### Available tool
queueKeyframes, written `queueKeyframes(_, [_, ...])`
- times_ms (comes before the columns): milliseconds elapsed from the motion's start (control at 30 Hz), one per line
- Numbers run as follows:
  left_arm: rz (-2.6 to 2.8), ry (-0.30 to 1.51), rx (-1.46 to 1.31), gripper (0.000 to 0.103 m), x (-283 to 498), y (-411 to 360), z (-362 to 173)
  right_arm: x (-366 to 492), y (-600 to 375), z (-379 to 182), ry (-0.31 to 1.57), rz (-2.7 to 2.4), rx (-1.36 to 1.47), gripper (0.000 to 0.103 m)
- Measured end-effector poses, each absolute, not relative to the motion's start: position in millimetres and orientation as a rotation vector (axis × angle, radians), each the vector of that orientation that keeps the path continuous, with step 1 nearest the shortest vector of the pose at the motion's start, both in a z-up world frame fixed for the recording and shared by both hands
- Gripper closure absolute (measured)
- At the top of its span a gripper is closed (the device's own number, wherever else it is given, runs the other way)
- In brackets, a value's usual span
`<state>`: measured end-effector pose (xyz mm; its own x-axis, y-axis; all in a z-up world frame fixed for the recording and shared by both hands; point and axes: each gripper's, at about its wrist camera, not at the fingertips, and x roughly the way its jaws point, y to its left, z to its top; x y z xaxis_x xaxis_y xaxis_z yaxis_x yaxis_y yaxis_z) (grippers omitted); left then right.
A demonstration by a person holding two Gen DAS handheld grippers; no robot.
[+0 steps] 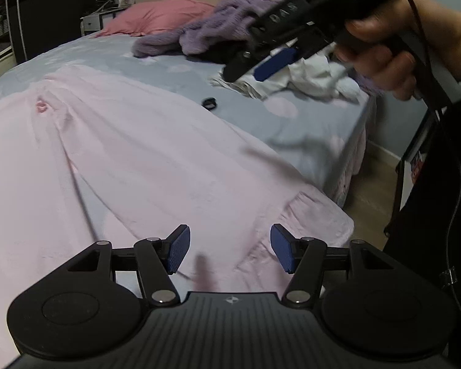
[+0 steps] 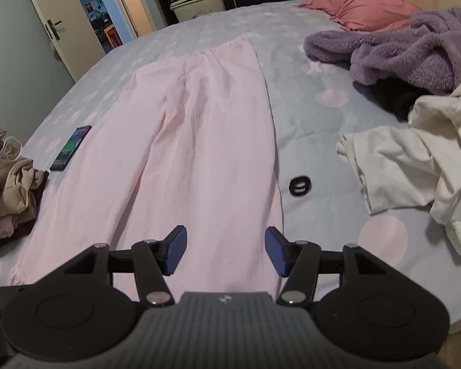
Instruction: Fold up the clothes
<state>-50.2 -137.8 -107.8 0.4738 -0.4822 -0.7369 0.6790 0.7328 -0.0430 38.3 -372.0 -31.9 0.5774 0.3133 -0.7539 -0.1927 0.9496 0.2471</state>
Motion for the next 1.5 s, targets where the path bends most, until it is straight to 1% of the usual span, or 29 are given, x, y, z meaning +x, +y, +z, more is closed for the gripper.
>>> queueKeyframes(167, [-0.717, 0.813, 0.270, 0.047, -57.2, -149.5, -118.2, 36.2, -374.5, -48.6, 0.943, 0.293, 0.132, 0.043])
queueKeyframes(300, [-0.805, 0.809, 0.230, 0.047, -68.6, -163.4, -114.7, 37.0, -381.5, -51.1, 0.939, 0.277, 0.158, 0.043])
queueKeyframes(433, [-0.874, 0.674, 0.454, 0.045, -94.4, -199.8, -115.5, 37.9, -390.4, -47.6, 0.923, 0.265, 0.205, 0.043])
queueKeyframes(600, [-0.972, 0.551, 0.645, 0.045, -113.4, -243.0, -132.5, 37.5, -398.2, -45.4, 0.914, 0.253, 0.249, 0.042])
queueKeyframes(800, [-0.951, 0.508, 0.835, 0.045, -116.5, -278.1, -165.4, 36.6, -408.9, -46.9, 0.910, 0.239, 0.287, 0.042])
queueKeyframes(1000, [-0.872, 0.422, 1.016, 0.046, -127.3, -282.0, -194.8, 38.3, -419.9, -49.6, 0.913, 0.222, 0.340, 0.042])
queueKeyframes(1033, [-0.858, 0.409, 1.036, 0.054, -129.8, -279.7, -198.0, 38.8, -420.5, -49.7, 0.913, 0.221, 0.344, 0.042])
queueKeyframes(1067, [-0.844, 0.403, 1.043, 0.071, -130.9, -278.0, -199.3, 39.0, -420.4, -49.7, 0.913, 0.221, 0.345, 0.042])
queueKeyframes(1100, [-0.829, 0.403, 1.038, 0.082, -130.8, -277.0, -199.0, 39.0, -419.9, -49.8, 0.913, 0.223, 0.344, 0.042])
queueKeyframes(1133, [-0.814, 0.403, 1.033, 0.100, -130.7, -275.9, -198.7, 38.9, -419.5, -49.9, 0.914, 0.225, 0.343, 0.042])
queueKeyframes(1167, [-0.811, 0.412, 1.009, 0.103, -129.4, -273.6, -196.2, 38.8, -419.4, -50.1, 0.914, 0.226, 0.342, 0.042])
queueKeyframes(1333, [-0.809, 0.445, 0.834, 0.103, -123.0, -251.2, -168.4, 39.1, -421.1, -52.2, 0.921, 0.223, 0.346, 0.042])
queueKeyframes(1500, [-0.785, 0.432, 0.616, 0.103, -123.2, -217.4, -117.1, 48.4, -424.3, -55.8, 0.933, 0.223, 0.400, 0.041])
